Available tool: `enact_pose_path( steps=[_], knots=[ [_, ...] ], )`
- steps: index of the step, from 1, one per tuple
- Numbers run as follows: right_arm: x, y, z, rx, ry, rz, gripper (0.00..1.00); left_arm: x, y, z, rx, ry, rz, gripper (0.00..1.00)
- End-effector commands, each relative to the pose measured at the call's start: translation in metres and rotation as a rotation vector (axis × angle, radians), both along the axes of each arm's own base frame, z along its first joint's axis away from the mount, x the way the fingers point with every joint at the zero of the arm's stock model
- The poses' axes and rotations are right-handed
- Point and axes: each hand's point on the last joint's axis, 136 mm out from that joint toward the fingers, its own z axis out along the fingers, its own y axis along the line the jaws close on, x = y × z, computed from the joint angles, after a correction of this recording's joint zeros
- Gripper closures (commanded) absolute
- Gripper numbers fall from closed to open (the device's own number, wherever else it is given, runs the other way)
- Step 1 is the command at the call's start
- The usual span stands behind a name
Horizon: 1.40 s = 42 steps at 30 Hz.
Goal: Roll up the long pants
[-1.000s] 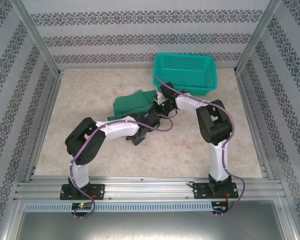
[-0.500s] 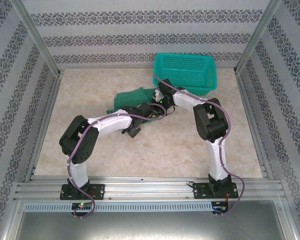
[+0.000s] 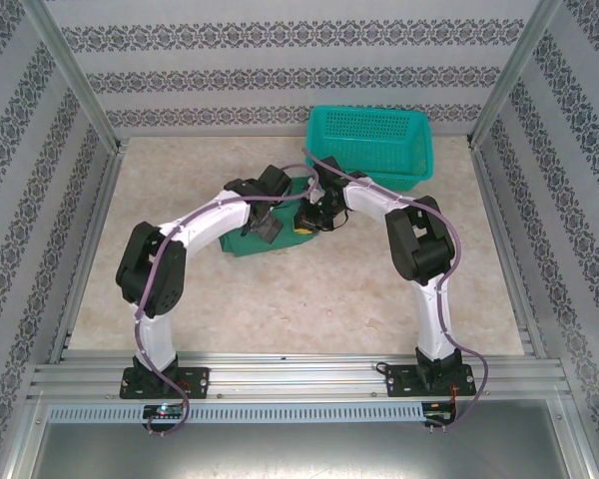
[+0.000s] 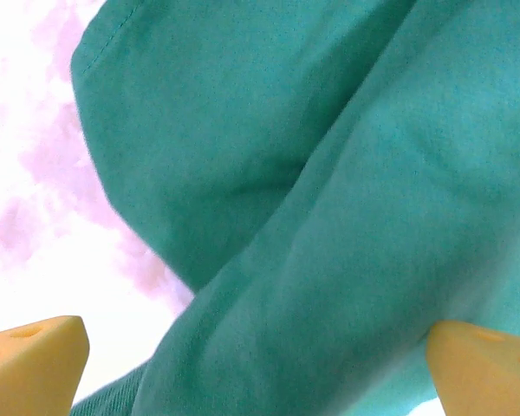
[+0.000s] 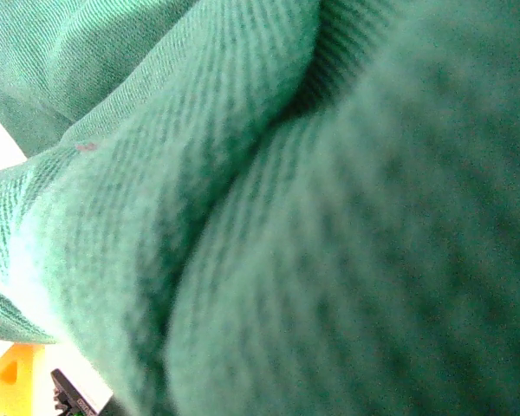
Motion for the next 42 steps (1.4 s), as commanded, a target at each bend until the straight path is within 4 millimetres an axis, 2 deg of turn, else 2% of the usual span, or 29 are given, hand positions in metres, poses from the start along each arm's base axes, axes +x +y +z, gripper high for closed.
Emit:
enact_pose_path(
  steps=[1,3,4,5,6,9,10,13,18,21,23,26,28,31,35,36,37,38,39,40,41,42],
  knots=[
    [-0.009,-0.015,-0.013,-0.089,0.024,-0.018,0.99,-0.013,0.0,-0.039,-0.044,0.192,-0.026,0.0],
    [-0.01,-0.015,-0.016,-0.09,0.029,-0.019,0.99,-0.012,-0.003,-0.059,-0.131,0.263,-0.001,0.0],
    [-0.009,-0.014,-0.015,-0.088,0.028,-0.019,0.99,-0.013,-0.006,-0.068,-0.174,0.296,0.008,0.04],
    [-0.01,-0.013,-0.016,-0.089,0.032,-0.018,0.99,-0.017,-0.009,-0.078,-0.228,0.343,0.016,0.13],
    [-0.01,-0.013,-0.016,-0.09,0.032,-0.018,0.99,-0.019,-0.013,-0.083,-0.275,0.378,0.025,0.26],
    [-0.012,-0.015,-0.014,-0.095,0.033,-0.018,0.98,-0.027,-0.03,-0.077,-0.389,0.411,0.014,0.86],
    [-0.013,-0.016,-0.012,-0.099,0.028,-0.019,0.99,-0.031,-0.036,-0.072,-0.422,0.409,0.01,1.0],
    [-0.017,-0.021,-0.007,-0.108,0.018,-0.022,0.98,-0.059,-0.056,-0.055,-0.551,0.457,-0.013,1.0],
    [-0.033,-0.029,0.0,-0.124,0.002,-0.024,0.97,-0.124,-0.1,-0.023,-0.778,0.604,-0.073,1.0],
    [-0.045,-0.032,0.011,-0.121,-0.032,-0.018,0.88,-0.143,-0.111,-0.009,-0.96,0.671,-0.031,0.98],
    [-0.051,-0.035,0.02,-0.118,-0.064,-0.021,0.77,-0.141,-0.116,-0.007,-1.095,0.717,0.039,0.97],
    [-0.059,-0.043,0.033,-0.124,-0.109,-0.026,0.65,-0.134,-0.109,-0.03,-1.193,0.756,0.196,0.97],
    [-0.068,-0.049,0.034,-0.143,-0.107,-0.012,0.6,-0.133,-0.102,-0.054,-1.224,0.77,0.298,0.97],
    [-0.079,-0.054,0.025,-0.168,-0.074,0.004,0.57,-0.136,-0.096,-0.082,-1.259,0.801,0.395,0.98],
    [-0.093,-0.06,0.011,-0.197,-0.051,0.028,0.5,-0.138,-0.093,-0.103,-1.247,0.812,0.419,0.99],
    [-0.098,-0.061,0.009,-0.2,-0.047,0.03,0.45,-0.137,-0.091,-0.109,-1.22,0.806,0.418,0.99],
    [-0.1,-0.064,0.007,-0.203,-0.053,0.024,0.34,-0.138,-0.088,-0.117,-1.189,0.81,0.421,0.99],
    [-0.102,-0.065,0.007,-0.199,-0.067,0.022,0.31,-0.139,-0.086,-0.121,-1.171,0.812,0.408,0.99],
    [-0.102,-0.067,0.004,-0.203,-0.078,0.01,0.18,-0.14,-0.084,-0.128,-1.15,0.82,0.405,0.99],
    [-0.101,-0.067,0.003,-0.195,-0.094,0.003,0.17,-0.143,-0.082,-0.136,-1.133,0.835,0.405,0.99],
    [-0.098,-0.067,0.001,-0.191,-0.103,-0.005,0.04,-0.147,-0.082,-0.142,-1.119,0.852,0.402,1.0],
    [-0.095,-0.065,-0.002,-0.188,-0.109,-0.007,0.02,-0.15,-0.079,-0.15,-1.102,0.864,0.408,1.0]
  ],
)
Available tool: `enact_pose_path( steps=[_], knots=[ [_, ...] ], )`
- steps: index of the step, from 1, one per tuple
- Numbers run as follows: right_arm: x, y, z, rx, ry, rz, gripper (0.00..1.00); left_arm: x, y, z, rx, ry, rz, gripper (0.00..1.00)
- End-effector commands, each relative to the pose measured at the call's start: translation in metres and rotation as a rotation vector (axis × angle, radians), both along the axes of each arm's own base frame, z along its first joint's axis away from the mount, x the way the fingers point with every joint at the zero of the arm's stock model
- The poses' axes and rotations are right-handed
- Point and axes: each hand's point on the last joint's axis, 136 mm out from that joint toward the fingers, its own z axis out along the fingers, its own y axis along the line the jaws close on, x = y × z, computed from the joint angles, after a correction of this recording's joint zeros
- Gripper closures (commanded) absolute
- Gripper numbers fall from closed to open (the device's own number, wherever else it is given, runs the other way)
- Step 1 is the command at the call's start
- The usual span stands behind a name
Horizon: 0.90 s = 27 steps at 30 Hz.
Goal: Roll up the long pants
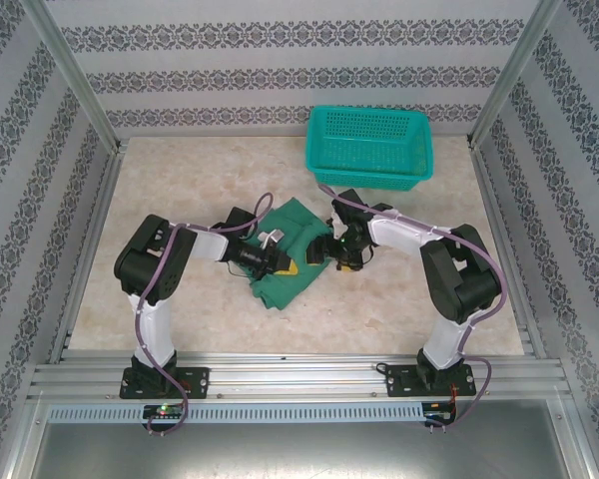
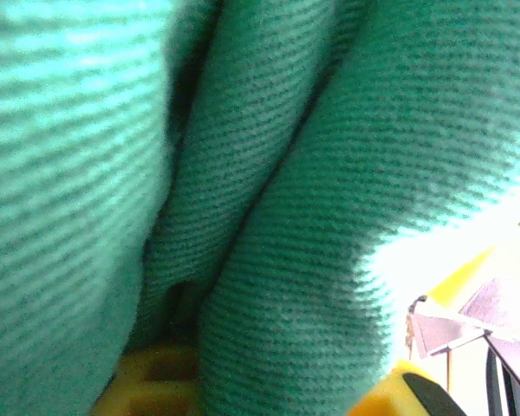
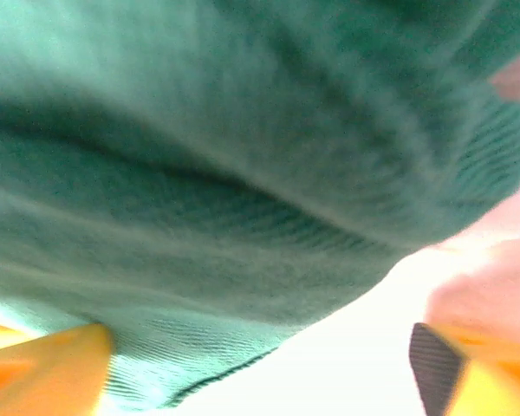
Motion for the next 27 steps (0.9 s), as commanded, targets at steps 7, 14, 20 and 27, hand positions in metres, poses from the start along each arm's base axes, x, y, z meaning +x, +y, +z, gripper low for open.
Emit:
enact_pose_path(
  steps=[7,14,20,27],
  knots=[
    [0.057,0.019,-0.011,0.063,-0.127,-0.066,0.03,-0.046,0.035,-0.1,0.242,0.091,-0.063,1.0],
    [0.095,0.03,-0.008,0.126,-0.171,-0.104,0.1,-0.051,0.029,-0.099,0.249,0.053,-0.12,1.0],
    [0.12,0.035,-0.01,0.158,-0.212,-0.14,0.5,-0.054,0.027,-0.098,0.265,0.033,-0.155,1.0],
    [0.113,0.018,-0.011,0.185,-0.224,-0.213,1.0,-0.045,0.034,-0.071,0.416,-0.169,-0.204,0.87]
  ],
)
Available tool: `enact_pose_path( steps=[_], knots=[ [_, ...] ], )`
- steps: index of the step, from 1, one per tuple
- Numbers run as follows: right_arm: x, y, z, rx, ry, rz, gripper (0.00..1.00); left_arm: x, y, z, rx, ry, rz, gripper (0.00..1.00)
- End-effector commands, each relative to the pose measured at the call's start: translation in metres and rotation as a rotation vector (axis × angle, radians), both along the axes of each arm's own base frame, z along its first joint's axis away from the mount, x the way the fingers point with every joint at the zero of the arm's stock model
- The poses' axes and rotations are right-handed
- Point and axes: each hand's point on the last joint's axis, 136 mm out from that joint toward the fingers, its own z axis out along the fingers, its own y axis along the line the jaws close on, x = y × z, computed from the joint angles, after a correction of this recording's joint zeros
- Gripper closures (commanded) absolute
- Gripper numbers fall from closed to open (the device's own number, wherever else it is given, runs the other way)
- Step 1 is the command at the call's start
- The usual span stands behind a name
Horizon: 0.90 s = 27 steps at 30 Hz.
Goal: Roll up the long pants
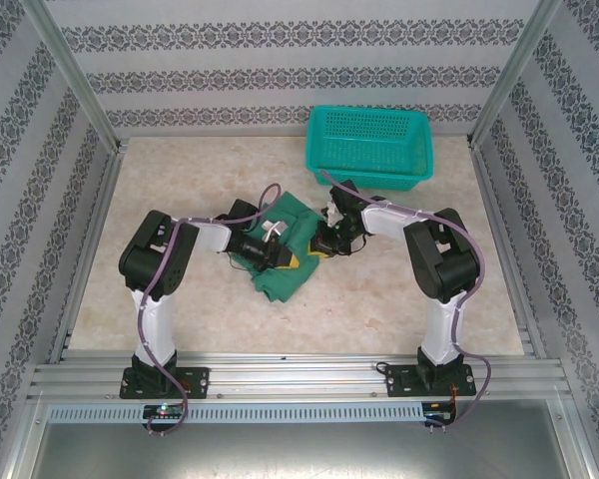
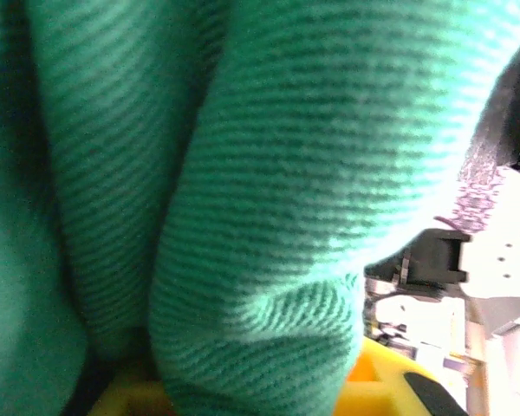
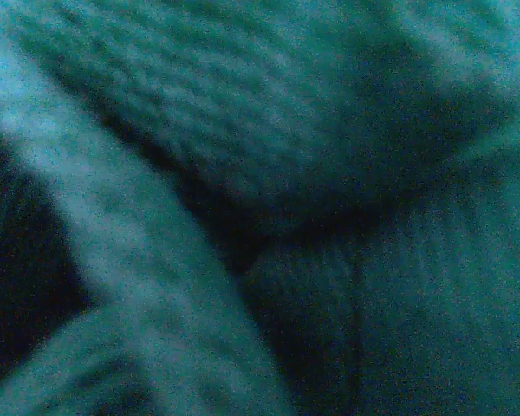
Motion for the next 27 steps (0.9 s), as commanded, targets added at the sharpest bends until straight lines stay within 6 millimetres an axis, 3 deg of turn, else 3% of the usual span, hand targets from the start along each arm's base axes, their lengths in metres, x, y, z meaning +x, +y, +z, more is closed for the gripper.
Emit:
enact_pose_path(
  steps=[1,3,4,7,11,17,21,27],
  knots=[
    [0.056,-0.015,-0.001,-0.029,-0.254,-0.147,1.0,-0.054,0.039,-0.063,0.425,-0.007,-0.071,0.78],
    [0.043,-0.024,0.005,-0.04,-0.269,-0.163,1.0,-0.044,0.056,-0.049,0.597,-0.134,-0.062,0.39],
    [0.038,-0.028,0.011,-0.044,-0.279,-0.168,1.0,-0.04,0.063,-0.039,0.687,-0.214,-0.066,0.01],
    [0.021,-0.035,0.019,-0.053,-0.269,-0.175,1.0,-0.025,0.079,-0.007,0.939,-0.476,-0.067,0.0],
    [0.005,-0.038,0.026,-0.062,-0.25,-0.18,1.0,-0.021,0.083,0.041,1.164,-0.832,-0.039,0.0],
    [-0.013,-0.031,0.035,-0.058,-0.229,-0.155,1.0,-0.054,0.049,0.083,1.148,-1.182,-0.09,0.0],
    [-0.017,-0.028,0.04,-0.033,-0.22,-0.162,1.0,-0.067,0.019,0.083,1.143,-1.325,-0.197,0.0],
    [-0.024,-0.023,0.047,0.038,-0.172,-0.195,1.0,-0.062,-0.012,0.05,1.222,-1.396,-0.377,0.0]
  ],
)
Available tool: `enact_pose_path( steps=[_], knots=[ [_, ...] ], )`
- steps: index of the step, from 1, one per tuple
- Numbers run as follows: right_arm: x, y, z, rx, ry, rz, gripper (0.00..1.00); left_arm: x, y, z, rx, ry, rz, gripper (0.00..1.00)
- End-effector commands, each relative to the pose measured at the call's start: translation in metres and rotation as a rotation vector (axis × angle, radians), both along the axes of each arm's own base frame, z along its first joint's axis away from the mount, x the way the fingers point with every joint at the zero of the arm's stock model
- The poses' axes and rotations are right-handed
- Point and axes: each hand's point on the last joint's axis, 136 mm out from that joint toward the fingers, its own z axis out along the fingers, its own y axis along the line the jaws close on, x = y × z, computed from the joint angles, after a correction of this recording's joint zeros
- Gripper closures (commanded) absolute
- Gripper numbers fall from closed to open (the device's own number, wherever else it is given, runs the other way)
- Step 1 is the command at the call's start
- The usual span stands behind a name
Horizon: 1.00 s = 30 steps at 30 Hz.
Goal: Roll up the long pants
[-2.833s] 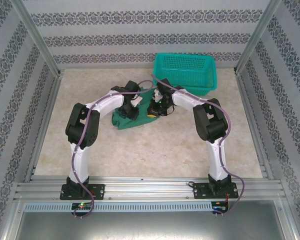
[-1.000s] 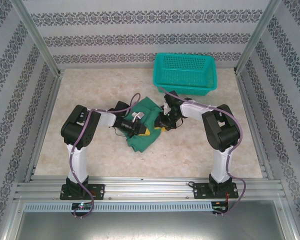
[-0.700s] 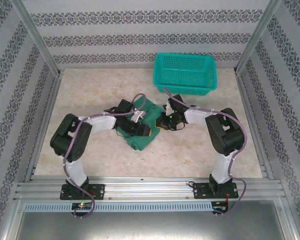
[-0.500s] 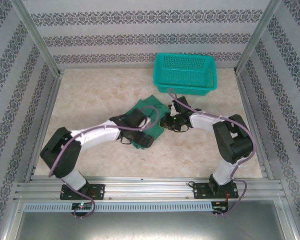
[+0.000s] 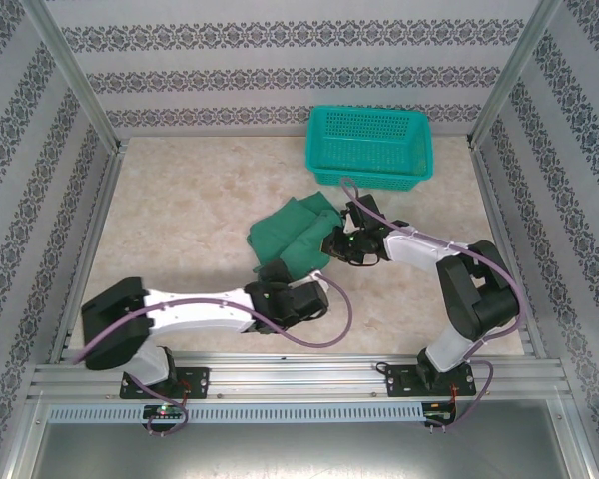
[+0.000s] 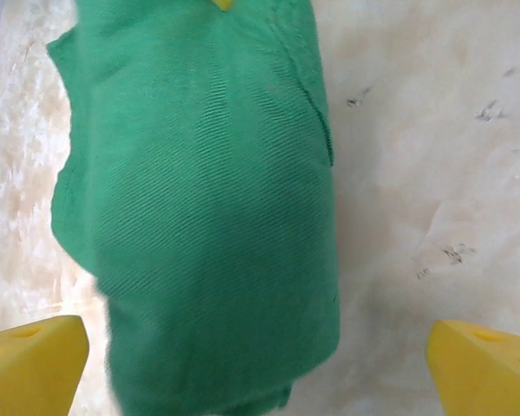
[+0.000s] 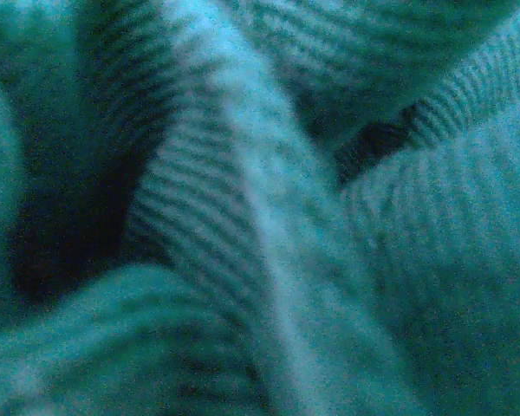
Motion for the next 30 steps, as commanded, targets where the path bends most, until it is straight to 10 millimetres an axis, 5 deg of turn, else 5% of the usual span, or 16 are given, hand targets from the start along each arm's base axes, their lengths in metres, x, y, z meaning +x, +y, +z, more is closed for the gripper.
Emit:
enact_pose_path(
  steps=[1,10,16,18,21,26,28,30],
  knots=[
    [-0.007,0.009,0.019,0.086,0.003,-0.011,1.0,0.013,-0.015,0.002,0.07,-0.089,-0.052,0.0],
    [-0.033,0.01,0.048,0.189,0.036,-0.01,1.0,0.046,-0.021,-0.038,0.091,-0.068,-0.009,0.0],
    [-0.04,0.005,0.04,0.211,0.07,-0.016,1.0,0.079,-0.012,-0.065,0.152,-0.031,0.034,0.01],
    [-0.041,0.003,0.036,0.21,0.083,-0.018,1.0,0.089,-0.006,-0.076,0.156,0.016,0.052,0.17],
    [-0.041,0.002,0.033,0.219,0.098,-0.02,1.0,0.095,0.002,-0.093,0.133,0.112,0.075,1.0],
    [-0.031,-0.016,0.026,0.162,0.093,-0.062,0.99,0.063,-0.005,-0.102,0.084,0.272,0.006,1.0],
    [-0.019,-0.029,0.025,0.106,0.085,-0.08,0.64,0.04,-0.015,-0.098,0.065,0.352,-0.015,1.0],
    [0.0,-0.046,0.028,0.033,0.047,-0.117,0.5,0.014,-0.024,-0.094,0.07,0.463,-0.028,1.0]
  ],
)
